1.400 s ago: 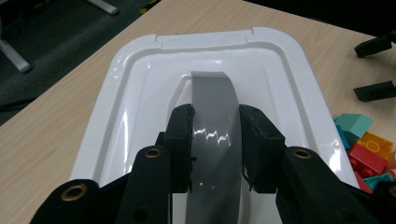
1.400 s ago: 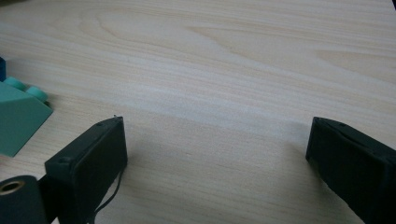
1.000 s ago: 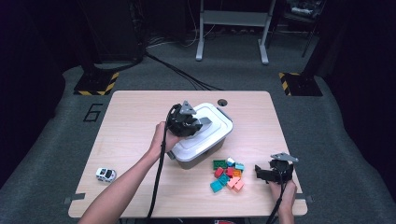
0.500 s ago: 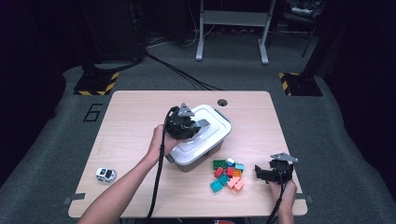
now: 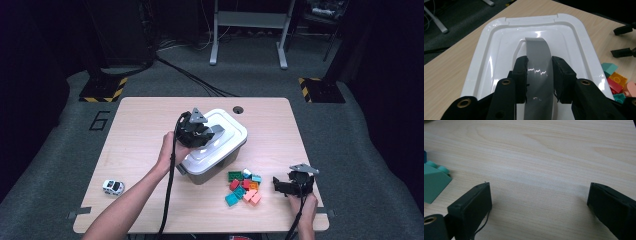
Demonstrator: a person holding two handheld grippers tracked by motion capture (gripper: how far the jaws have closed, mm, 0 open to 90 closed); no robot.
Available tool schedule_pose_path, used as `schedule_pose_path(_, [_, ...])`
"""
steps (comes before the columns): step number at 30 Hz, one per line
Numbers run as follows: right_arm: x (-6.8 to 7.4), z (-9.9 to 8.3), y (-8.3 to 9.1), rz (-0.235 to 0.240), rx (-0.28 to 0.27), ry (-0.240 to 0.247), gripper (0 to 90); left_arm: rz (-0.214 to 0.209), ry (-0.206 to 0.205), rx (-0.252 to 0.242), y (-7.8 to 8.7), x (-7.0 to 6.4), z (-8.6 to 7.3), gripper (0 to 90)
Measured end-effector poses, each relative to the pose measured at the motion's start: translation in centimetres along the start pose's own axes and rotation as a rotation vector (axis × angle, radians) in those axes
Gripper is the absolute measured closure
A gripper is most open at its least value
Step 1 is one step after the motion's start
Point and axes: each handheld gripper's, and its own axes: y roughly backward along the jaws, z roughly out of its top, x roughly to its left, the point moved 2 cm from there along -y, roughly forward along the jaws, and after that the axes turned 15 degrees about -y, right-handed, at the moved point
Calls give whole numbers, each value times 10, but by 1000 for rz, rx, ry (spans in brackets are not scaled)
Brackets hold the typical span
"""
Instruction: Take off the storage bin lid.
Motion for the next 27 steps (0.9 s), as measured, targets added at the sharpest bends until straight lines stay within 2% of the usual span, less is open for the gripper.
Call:
schedule_pose_path(13, [0, 0, 0, -2, 0, -2, 44, 33, 8, -17, 17, 13, 9, 665])
schedule_pose_path(27, [0, 0, 0, -2, 1, -2, 42, 103, 62, -27, 36, 40, 7, 664])
